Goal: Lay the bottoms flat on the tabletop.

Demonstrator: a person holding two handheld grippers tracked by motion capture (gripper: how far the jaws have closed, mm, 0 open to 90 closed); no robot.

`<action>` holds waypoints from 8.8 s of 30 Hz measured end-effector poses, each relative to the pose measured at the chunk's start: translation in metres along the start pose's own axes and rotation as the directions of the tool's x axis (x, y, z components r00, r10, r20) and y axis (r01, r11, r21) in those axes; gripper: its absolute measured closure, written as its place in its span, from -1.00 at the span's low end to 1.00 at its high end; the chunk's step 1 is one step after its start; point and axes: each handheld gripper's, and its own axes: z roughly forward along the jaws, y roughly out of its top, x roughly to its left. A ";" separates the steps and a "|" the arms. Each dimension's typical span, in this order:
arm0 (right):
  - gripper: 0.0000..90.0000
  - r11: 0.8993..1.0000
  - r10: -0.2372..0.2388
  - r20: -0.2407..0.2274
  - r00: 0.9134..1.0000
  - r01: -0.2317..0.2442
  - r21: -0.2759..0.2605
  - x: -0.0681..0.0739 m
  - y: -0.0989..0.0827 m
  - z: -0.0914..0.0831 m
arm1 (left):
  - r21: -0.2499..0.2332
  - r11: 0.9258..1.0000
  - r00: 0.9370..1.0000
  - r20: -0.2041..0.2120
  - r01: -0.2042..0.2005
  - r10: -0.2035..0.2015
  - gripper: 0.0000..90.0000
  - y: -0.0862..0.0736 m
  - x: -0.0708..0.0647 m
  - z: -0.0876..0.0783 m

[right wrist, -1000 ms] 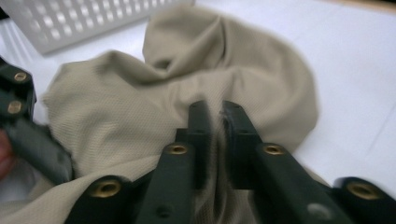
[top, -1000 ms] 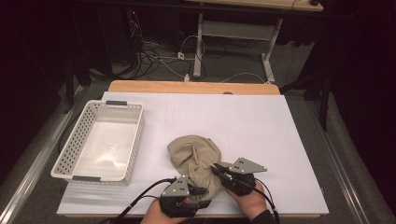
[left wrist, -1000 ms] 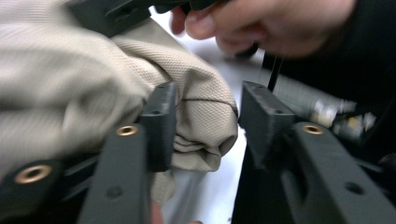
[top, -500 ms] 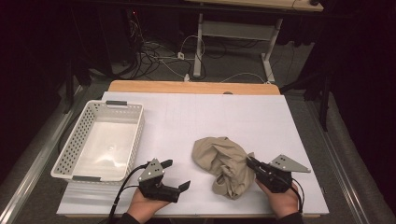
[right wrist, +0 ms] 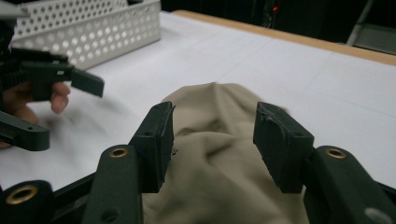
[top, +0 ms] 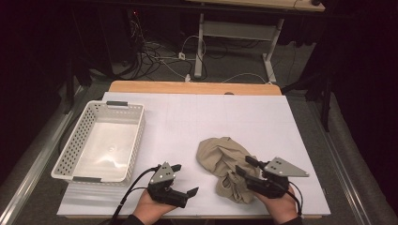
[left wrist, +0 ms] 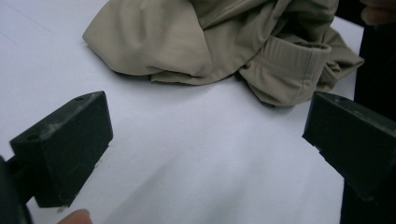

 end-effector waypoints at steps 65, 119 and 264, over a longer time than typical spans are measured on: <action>1.00 0.988 0.151 0.311 0.938 -0.152 -0.022 -0.091 -0.053 -0.086 | -0.019 1.000 0.999 0.033 0.007 -0.007 -0.98 -0.001 0.002 -0.002; 0.35 0.962 0.265 0.385 0.884 -0.271 -0.041 -0.115 -0.086 -0.119 | 0.016 1.000 1.000 0.019 -0.003 0.003 -0.97 0.001 -0.001 0.002; 0.31 0.980 0.004 -0.113 0.994 0.019 0.197 -0.024 -0.009 0.058 | 0.197 0.979 0.998 0.009 -0.058 0.058 0.70 -0.021 -0.063 -0.013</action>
